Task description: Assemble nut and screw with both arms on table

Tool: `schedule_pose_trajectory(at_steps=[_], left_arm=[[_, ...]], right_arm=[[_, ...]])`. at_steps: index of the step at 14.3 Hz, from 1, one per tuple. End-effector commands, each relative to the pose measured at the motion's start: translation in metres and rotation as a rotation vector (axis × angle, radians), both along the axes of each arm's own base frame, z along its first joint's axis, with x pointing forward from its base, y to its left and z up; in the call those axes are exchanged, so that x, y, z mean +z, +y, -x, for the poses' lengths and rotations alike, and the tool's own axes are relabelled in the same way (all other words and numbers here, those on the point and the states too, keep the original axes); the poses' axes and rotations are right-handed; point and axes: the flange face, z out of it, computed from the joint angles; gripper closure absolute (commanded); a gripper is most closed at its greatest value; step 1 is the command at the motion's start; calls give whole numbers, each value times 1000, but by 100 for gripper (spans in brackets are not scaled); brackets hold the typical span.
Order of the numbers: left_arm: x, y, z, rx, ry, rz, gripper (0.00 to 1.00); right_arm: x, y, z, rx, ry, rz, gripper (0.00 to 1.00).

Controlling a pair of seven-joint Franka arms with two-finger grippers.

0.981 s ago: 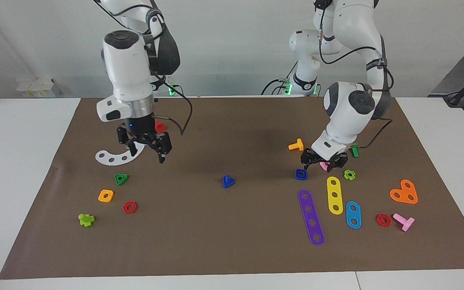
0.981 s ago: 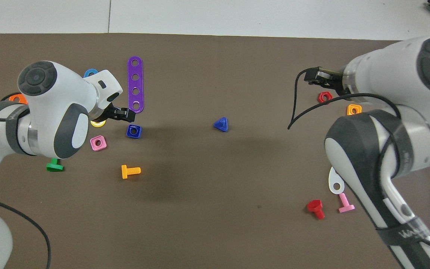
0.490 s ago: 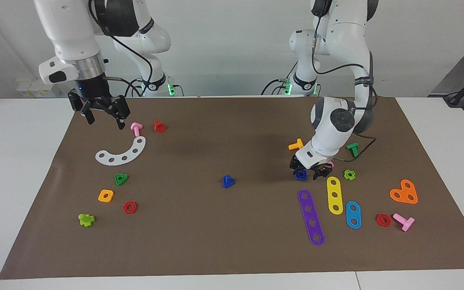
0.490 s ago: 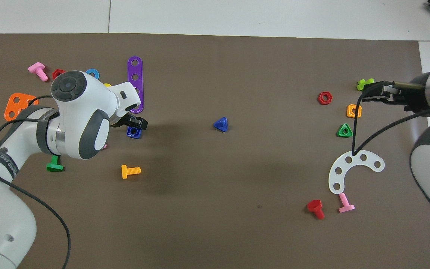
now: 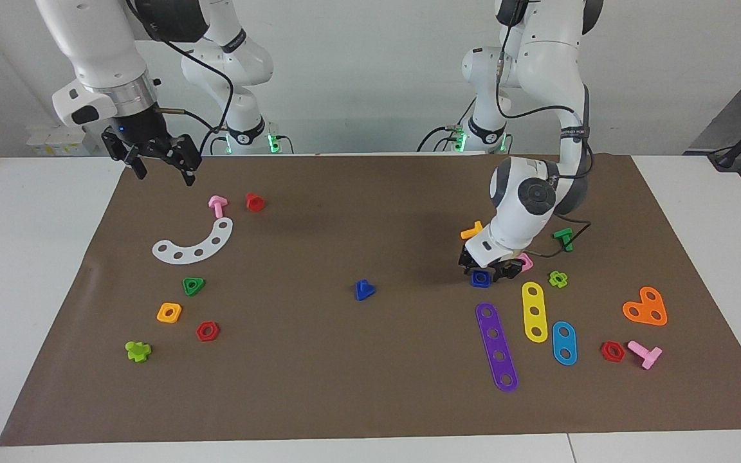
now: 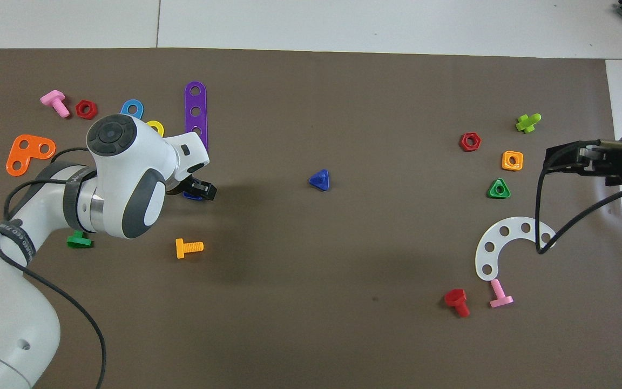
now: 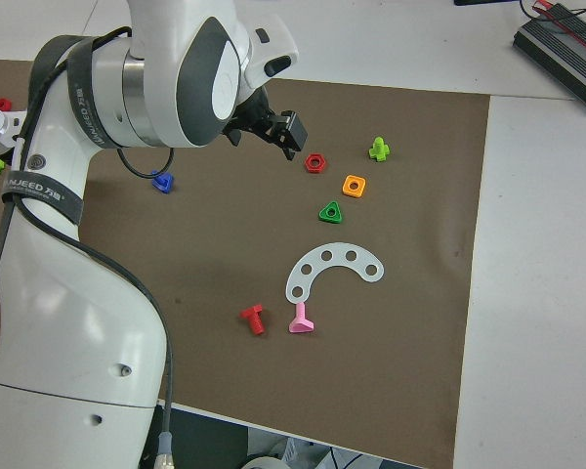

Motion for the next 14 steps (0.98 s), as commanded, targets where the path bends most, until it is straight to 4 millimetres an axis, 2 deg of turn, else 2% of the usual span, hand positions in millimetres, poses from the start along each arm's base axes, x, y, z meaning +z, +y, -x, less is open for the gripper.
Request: schedule_pose_trajectory(at_steps=[1,4,7,10,14], left_arm=[[6,2,10,32,-17,-11,27],[7,2,7,57,-46,-3,30],[1,2,9,62,-49,-2,31],[-1,4,12,63,-45,-4,34],[-1,4,11,62,-45,-4,45]], right_arm=[[8,-17,2,55,27,-10,0],[20,-27,3,76,52,-4,0],[20,-17,2,45,46,-13,0],[16,-18,2,44,47,-7,0],[16,-19,2,45,47,-8,0]])
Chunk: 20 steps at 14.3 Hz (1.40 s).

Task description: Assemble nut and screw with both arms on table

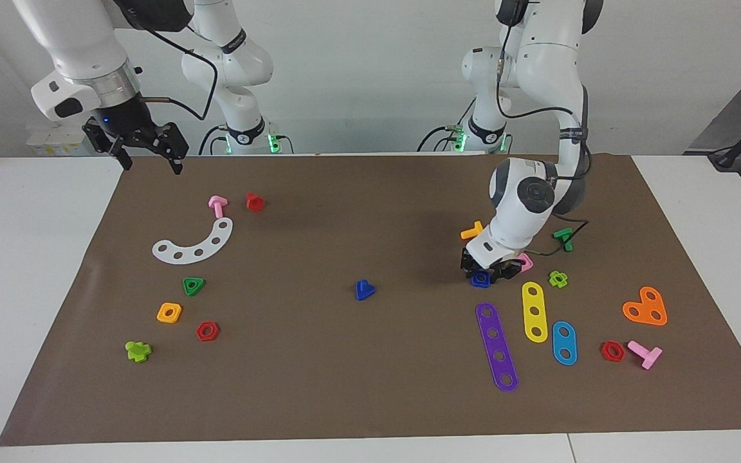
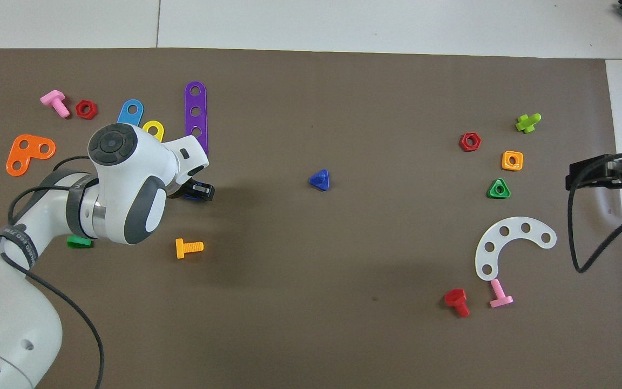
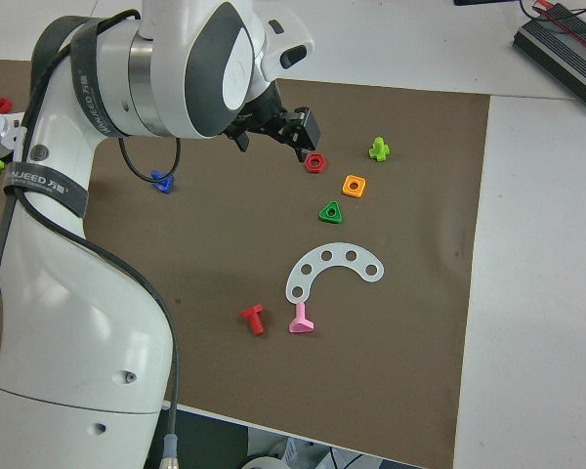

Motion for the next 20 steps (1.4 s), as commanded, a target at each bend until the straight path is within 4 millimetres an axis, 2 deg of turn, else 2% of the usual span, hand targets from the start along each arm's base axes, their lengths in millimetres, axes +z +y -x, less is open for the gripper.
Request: schedule_pose_trajectory(at_steps=[1,7,9,10,14,17,20], left_arm=[[3,1,10,7,-12,-9,47],[11,-1,0,10,-29,-2,73],[31,-4,-15,47,-64,17,76],[35,-8,-22,94,-64,18,76],[73,-42,-43,166,-28,14,75],[91,-85,-43,201,1,6,76],[106,-132,-51,281,17,21,84]], right_arm=[[2,-1,-2,-12,0,-10,0],[-3,1,2,-14,6,-13,0],[-3,1,2,-9,6,-13,0],[-3,1,2,-9,6,-13,0],[-2,4,1,-9,0,-13,0],[-2,6,-1,-10,-14,-16,0],[-2,5,-3,-11,-29,-20,0]])
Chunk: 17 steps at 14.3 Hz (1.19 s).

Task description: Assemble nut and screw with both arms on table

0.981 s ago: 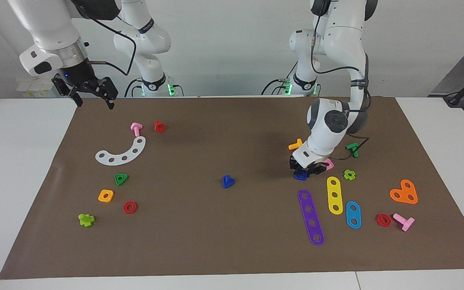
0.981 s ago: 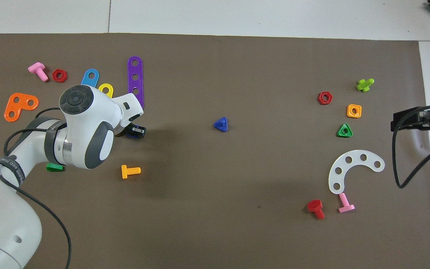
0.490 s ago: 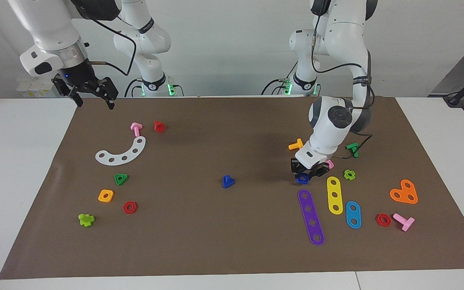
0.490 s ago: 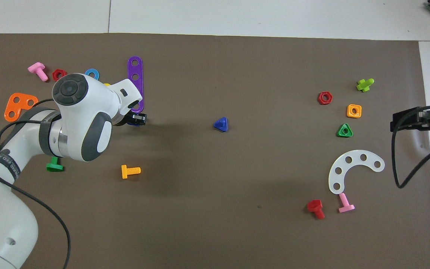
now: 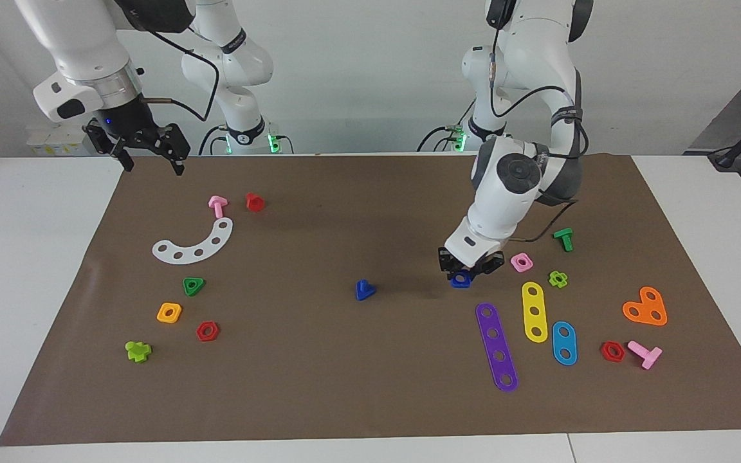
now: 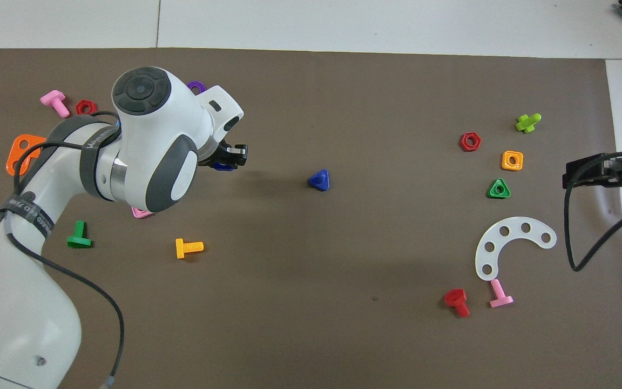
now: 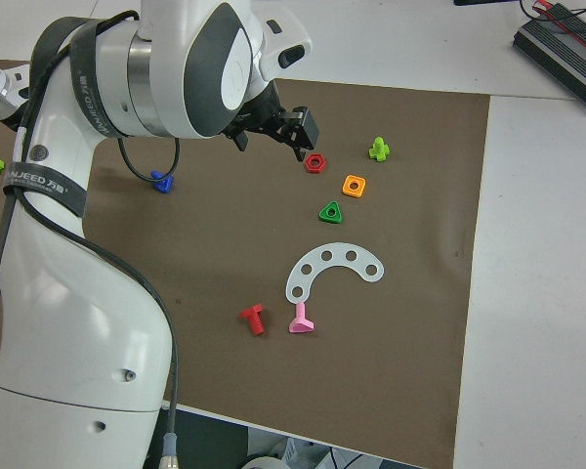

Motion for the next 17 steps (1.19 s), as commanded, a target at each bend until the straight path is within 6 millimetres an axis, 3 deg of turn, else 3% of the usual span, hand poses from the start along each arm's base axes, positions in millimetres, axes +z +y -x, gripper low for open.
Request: schedule_pose_trajectory(at_steps=[1,5,8,11,15,17], left_arm=[[8,-46,-18,68,28,16,86],[10,-101,-13,107,19,37,88],[9,-130,-9,101,7,56,88],[9,-151,3,72,-2,61,87],[-10,-182,25,20,17,36,87],[-18,-188,30,12,27,28,87]], right_arm=[[-2,1,-1,-18,-17,-18,0],[-2,-2,-2,-23,-18,-21,0],[-2,-2,-2,-23,-18,-22,0],[-2,-1,-2,-21,-18,-22,0],[0,-2,-2,-21,-18,-23,0],[-1,-3,-1,-22,-9,-23,0]])
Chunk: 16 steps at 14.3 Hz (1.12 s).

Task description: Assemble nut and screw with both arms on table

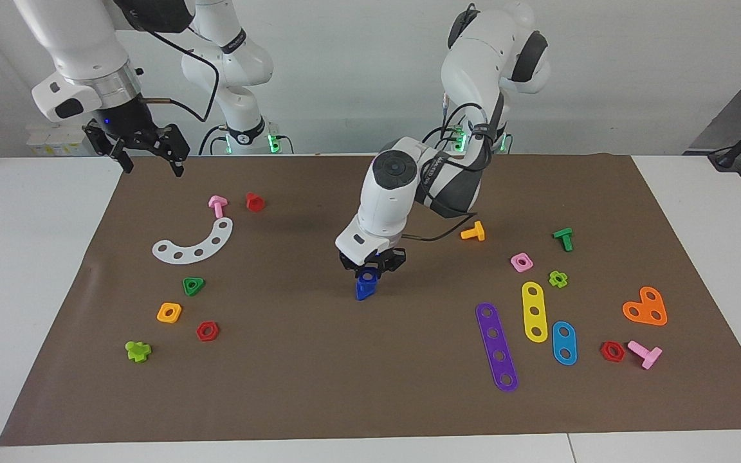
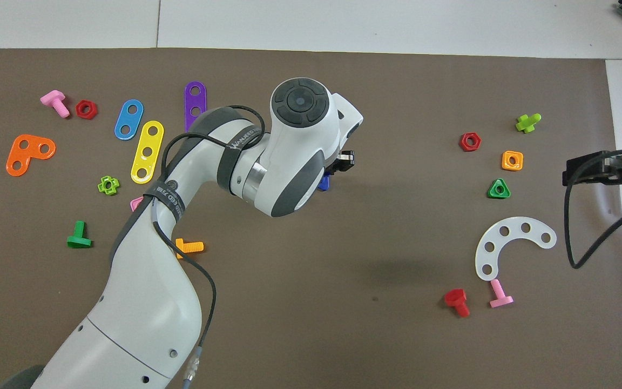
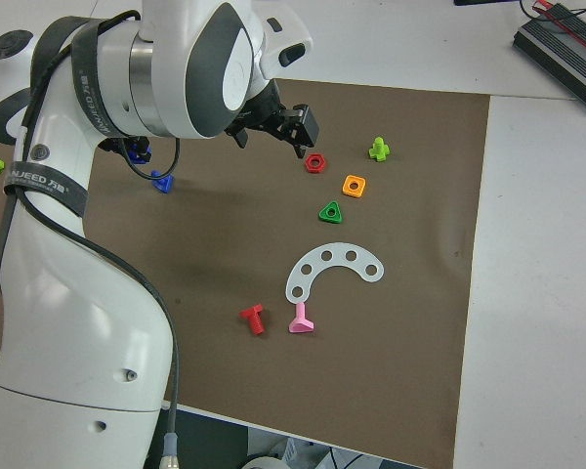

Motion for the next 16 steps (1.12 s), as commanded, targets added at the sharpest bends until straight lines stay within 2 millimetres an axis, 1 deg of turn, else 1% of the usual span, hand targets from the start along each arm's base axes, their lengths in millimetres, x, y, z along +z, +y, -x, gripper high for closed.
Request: schedule_pose_trajectory(at_steps=[1,5,6,9,10,16], left_arm=[[-15,-14,5,1,24,-23,87],[-23,-12,5,2,31,-35,88],[-28,-9,5,0,32,-49,88],[-31,-6,4,2,35,-57,88],[-36,-4,5,3,41,-62,88],[-48,-4,6,16,22,-47,89]], right_arm=[[-1,-2,0,-20,-2,-19,0],[-1,-2,0,-19,-3,-19,0],[-1,-2,0,-17,-2,-19,0],[-1,-3,-1,-20,-8,-19,0],[-2,-2,-2,-22,-11,-19,0],[-2,-4,-1,-25,-10,-19,0]])
